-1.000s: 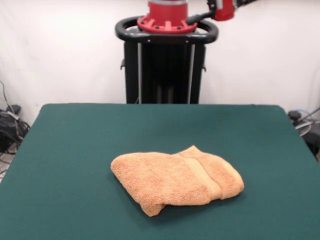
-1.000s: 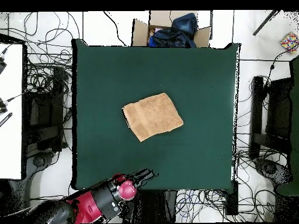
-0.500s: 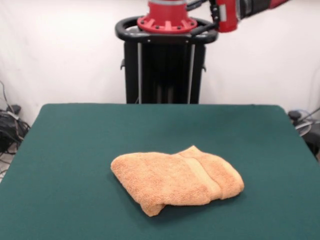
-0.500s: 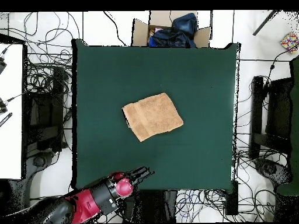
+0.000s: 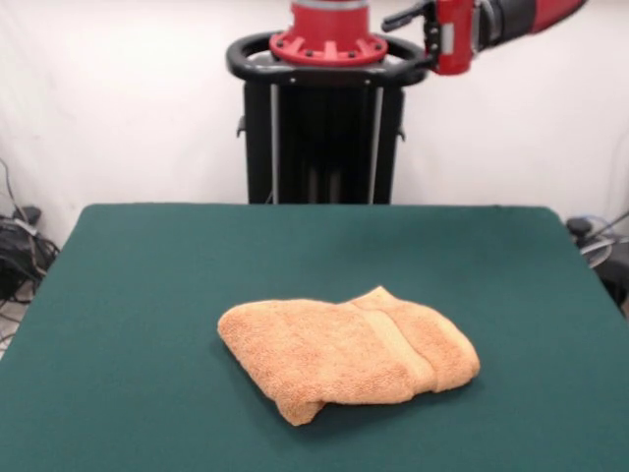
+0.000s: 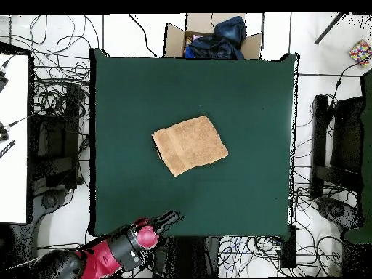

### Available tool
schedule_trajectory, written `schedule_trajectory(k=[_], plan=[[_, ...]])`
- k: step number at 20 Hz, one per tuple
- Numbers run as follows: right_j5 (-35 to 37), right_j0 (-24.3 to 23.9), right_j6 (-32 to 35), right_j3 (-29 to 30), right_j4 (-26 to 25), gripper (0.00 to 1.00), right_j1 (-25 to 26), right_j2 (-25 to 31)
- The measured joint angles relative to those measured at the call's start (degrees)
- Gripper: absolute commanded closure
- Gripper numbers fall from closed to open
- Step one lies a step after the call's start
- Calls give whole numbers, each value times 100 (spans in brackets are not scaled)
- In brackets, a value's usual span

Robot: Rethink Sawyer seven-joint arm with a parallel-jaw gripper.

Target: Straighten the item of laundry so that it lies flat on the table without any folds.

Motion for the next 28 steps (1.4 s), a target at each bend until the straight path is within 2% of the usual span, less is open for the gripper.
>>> schedule_trajectory(k=[6, 14, 21, 28], plan=[[-1, 492, 0, 162, 4, 0, 171, 0], [-1, 1286, 0, 564, 4, 0, 147, -1], [-1, 1512, 0, 823, 5, 0, 37, -2], [0, 1421, 0, 990, 4, 0, -228, -2]])
